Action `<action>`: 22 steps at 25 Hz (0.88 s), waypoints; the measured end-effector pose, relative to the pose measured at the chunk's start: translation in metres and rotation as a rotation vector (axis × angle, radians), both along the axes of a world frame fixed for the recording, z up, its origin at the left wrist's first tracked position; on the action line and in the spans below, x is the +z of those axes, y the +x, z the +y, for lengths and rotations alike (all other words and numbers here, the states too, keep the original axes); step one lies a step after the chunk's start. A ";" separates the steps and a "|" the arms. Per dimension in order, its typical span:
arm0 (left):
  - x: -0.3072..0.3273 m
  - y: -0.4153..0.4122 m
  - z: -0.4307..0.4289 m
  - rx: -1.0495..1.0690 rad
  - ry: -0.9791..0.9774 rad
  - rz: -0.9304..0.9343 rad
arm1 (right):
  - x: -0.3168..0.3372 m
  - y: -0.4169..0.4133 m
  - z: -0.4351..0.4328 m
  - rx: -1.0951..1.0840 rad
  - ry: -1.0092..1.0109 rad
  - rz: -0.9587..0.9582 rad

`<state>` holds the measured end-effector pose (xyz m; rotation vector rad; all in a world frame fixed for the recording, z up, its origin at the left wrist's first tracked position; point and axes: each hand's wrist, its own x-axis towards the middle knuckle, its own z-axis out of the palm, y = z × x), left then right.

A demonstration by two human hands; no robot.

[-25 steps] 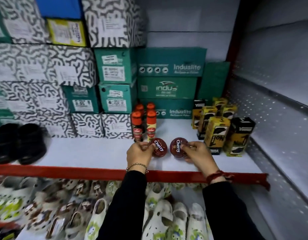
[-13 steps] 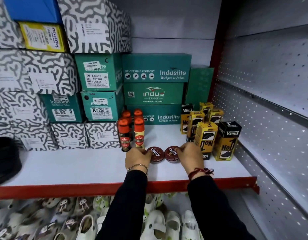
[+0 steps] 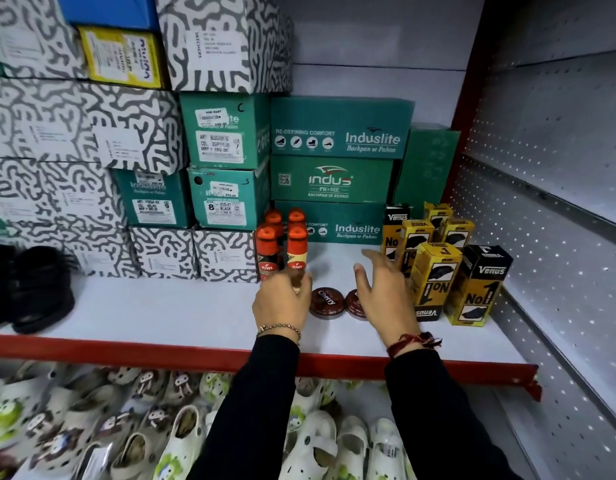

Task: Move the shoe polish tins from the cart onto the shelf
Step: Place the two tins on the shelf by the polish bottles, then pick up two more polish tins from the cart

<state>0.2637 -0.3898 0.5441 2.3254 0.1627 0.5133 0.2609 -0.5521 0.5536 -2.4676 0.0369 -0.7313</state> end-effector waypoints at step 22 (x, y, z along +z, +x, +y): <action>-0.088 -0.260 0.288 0.741 0.122 0.031 | -0.073 -0.136 0.348 1.110 -0.195 0.150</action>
